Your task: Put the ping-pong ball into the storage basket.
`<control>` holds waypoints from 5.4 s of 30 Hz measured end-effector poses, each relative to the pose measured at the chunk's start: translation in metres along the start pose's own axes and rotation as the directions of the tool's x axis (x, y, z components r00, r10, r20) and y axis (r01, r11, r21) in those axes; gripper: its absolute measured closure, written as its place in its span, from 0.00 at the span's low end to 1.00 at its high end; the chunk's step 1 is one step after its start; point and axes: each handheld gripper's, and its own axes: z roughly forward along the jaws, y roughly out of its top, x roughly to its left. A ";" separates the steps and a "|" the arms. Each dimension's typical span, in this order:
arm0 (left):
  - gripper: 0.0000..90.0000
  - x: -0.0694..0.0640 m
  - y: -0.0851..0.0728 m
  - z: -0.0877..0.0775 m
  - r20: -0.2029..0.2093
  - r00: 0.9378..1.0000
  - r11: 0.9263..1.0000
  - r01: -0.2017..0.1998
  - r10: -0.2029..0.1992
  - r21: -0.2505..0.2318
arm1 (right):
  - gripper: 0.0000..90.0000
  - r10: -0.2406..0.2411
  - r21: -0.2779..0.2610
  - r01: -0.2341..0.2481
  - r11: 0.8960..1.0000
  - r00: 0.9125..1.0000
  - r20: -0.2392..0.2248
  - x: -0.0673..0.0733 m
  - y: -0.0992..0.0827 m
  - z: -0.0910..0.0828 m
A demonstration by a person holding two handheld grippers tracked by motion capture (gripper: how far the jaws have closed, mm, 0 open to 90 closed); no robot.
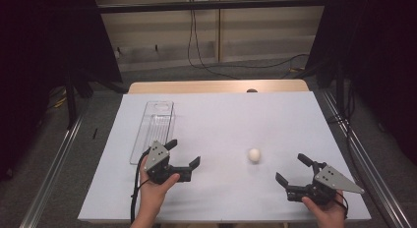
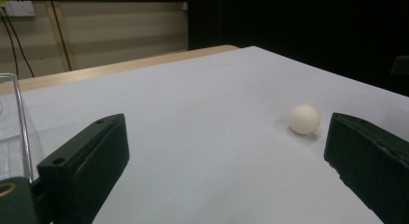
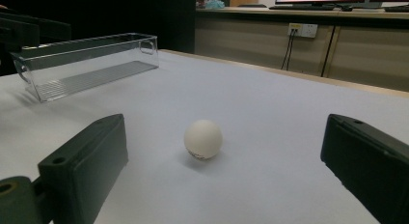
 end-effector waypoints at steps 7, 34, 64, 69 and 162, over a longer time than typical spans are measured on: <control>0.02 -0.003 0.001 0.005 0.003 1.000 1.000 -0.002 0.002 0.008 | 0.02 -0.001 -0.002 0.001 1.000 1.000 0.001 0.000 0.000 0.000; 0.02 -0.008 0.002 0.019 0.025 1.000 0.999 -0.010 0.009 0.033 | 0.02 0.001 -0.007 -0.001 1.000 1.000 0.003 0.000 0.001 0.000; 0.02 -0.014 0.005 0.033 0.037 0.999 0.998 -0.007 0.004 0.063 | 0.02 0.002 -0.006 -0.002 1.000 1.000 0.000 0.000 0.001 0.000; 0.02 -0.016 0.005 0.036 0.045 0.999 0.998 0.000 -0.002 0.056 | 0.02 0.002 -0.007 -0.002 1.000 1.000 -0.003 0.000 0.001 0.000; 0.02 -0.037 0.010 0.089 0.109 0.993 0.987 -0.054 0.038 0.152 | 0.03 0.000 -0.010 0.000 1.000 1.000 -0.004 -0.001 0.001 0.001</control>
